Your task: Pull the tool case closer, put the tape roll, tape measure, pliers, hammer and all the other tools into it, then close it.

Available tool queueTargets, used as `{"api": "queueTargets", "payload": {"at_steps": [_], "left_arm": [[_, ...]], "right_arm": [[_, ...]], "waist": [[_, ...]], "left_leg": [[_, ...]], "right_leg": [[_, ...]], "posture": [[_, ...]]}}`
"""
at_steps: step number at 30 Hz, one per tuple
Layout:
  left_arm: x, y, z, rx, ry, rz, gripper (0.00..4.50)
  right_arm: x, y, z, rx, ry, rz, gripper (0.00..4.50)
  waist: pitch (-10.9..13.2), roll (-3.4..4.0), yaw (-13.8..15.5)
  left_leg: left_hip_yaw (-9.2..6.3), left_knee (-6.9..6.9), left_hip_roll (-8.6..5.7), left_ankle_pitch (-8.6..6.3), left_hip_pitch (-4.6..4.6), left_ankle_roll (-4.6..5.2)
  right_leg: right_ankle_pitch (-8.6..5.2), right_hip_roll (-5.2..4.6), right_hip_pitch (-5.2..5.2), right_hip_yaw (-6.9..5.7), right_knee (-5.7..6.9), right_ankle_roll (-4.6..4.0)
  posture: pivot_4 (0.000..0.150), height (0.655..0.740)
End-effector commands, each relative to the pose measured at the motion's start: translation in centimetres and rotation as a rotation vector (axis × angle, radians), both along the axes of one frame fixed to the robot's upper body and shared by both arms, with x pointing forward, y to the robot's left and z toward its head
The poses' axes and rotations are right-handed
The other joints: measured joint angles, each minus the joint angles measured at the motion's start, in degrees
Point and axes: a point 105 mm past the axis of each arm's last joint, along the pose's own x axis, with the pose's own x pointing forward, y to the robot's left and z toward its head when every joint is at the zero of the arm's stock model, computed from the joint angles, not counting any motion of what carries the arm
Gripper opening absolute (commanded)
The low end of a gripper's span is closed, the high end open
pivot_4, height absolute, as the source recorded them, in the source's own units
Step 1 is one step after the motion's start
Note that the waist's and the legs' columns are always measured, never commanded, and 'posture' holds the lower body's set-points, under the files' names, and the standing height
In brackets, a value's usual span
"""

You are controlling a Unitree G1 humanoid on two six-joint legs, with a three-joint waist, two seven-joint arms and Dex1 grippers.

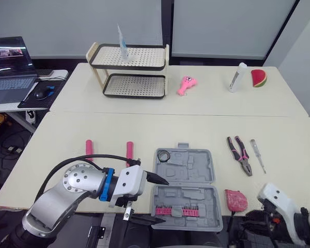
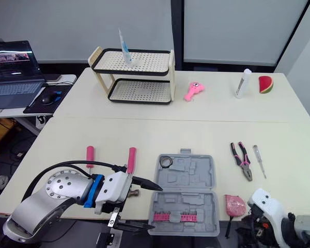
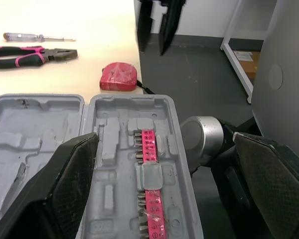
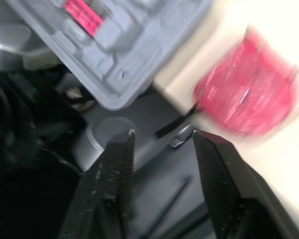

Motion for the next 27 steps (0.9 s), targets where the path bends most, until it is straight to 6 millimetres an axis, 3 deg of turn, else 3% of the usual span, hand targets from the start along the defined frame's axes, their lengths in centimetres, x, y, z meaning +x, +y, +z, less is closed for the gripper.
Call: {"api": "queueTargets", "payload": {"at_steps": [1,5,8,16,27], "left_arm": [[-0.4,-0.4,0.5,-0.025,-0.033,-0.022,4.50],[-0.6,-0.5,0.5,-0.024,-0.046,-0.032,4.50],[-0.6,-0.7,0.6,-0.027,-0.051,-0.034,4.50],[-0.7,-1.1,0.9,-0.029,-0.050,-0.037,4.50],[-0.4,-1.6,1.5,-0.029,-0.045,-0.047,4.50]], "right_arm": [[1.4,-0.7,-0.1,-0.067,-0.150,0.222,2.82],[3.4,-1.5,-1.1,-0.108,-0.248,0.363,3.58],[3.7,-1.9,-2.3,-0.107,-0.229,0.395,4.48],[3.9,-3.0,-4.3,-0.144,-0.189,0.459,4.48],[4.6,-3.1,-5.5,-0.153,-0.185,0.479,4.48]], "waist": [[0.00,-0.01,-0.02],[0.00,0.01,-0.04],[0.01,0.01,0.05],[0.01,0.01,0.00],[0.00,0.02,0.02]], "left_leg": [[-0.04,-0.01,0.01,0.00,-0.01,0.00],[-0.01,0.01,-0.01,0.00,-0.04,0.00],[-0.03,0.02,0.00,0.00,-0.05,0.00],[-0.02,0.04,0.01,0.00,-0.05,0.00],[-0.03,0.06,0.00,0.00,-0.06,-0.01]], "right_leg": [[0.00,0.01,0.01,-0.03,-0.04,0.00],[0.00,-0.02,0.04,-0.01,-0.14,0.00],[0.01,-0.03,0.04,-0.03,-0.15,0.00],[0.01,-0.03,0.06,-0.01,-0.14,-0.01],[0.01,-0.03,0.07,-0.01,-0.13,-0.01]], "posture": [[0.150,0.7290],[0.150,0.7290],[0.150,0.7290],[0.150,0.7290],[0.150,0.7290]]}}
